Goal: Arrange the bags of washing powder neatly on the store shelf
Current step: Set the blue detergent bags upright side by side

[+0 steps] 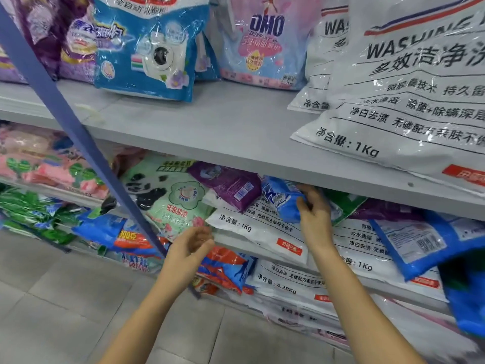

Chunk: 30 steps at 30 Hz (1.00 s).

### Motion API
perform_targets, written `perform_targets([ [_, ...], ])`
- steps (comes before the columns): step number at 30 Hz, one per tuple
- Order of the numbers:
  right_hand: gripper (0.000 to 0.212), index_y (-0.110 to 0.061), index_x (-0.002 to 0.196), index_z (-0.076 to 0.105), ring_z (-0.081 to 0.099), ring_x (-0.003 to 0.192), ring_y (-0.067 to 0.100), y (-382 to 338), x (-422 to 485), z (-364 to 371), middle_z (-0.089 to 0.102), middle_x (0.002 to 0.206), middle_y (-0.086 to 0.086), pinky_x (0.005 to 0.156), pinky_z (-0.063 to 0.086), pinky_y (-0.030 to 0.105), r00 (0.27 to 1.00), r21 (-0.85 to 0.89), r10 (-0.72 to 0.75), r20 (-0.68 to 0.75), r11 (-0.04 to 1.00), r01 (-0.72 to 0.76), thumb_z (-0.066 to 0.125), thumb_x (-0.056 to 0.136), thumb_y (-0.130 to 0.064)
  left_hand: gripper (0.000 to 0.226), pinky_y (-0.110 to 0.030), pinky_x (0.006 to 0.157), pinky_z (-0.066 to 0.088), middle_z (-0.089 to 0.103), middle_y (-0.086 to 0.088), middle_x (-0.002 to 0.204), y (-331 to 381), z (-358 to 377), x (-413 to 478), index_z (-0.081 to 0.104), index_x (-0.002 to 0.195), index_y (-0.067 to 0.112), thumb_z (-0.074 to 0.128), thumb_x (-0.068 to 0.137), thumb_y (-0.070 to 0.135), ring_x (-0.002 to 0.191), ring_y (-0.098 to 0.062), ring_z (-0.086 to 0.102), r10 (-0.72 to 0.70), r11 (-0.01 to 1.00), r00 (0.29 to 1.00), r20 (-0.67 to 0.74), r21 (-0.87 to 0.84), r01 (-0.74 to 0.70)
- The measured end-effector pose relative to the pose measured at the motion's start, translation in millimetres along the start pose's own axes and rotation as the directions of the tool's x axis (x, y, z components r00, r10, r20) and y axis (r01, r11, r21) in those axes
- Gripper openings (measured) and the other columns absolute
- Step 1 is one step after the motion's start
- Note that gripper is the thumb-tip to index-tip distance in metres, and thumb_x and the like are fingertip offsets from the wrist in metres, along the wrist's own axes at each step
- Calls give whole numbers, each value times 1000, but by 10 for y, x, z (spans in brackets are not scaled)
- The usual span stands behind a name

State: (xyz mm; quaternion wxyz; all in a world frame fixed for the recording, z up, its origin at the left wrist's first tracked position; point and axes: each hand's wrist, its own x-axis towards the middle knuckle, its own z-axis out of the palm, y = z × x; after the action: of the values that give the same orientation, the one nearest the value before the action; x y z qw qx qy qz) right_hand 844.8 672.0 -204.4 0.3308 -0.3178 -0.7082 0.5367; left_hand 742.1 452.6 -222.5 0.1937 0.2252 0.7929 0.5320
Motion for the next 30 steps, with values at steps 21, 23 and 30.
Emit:
perform_targets([
  [21,68,-15,101,74,68,95,28,74,-765,109,69,110,14,71,58,38,779,720,227,585,297,-627,93,36,-4,112,-33,58,58,74,-8,89,-315,144,261,58,111,8,92,13,52,74,-21,71,-200,580,897,395,-690,433],
  [23,70,-18,101,73,69,91,25,8,-795,101,70,107,11,67,58,35,755,662,206,623,376,-648,94,35,-7,118,-34,56,57,74,-11,88,-293,32,260,55,118,7,92,15,50,72,-24,71,-207,609,912,354,-683,404],
  [30,67,-29,124,46,64,103,8,-363,-664,299,66,115,-7,77,52,21,780,257,208,590,868,-425,77,66,-45,106,-38,71,56,73,-10,100,-110,-438,208,60,110,8,91,19,55,87,-26,70,-108,817,974,200,-541,202],
])
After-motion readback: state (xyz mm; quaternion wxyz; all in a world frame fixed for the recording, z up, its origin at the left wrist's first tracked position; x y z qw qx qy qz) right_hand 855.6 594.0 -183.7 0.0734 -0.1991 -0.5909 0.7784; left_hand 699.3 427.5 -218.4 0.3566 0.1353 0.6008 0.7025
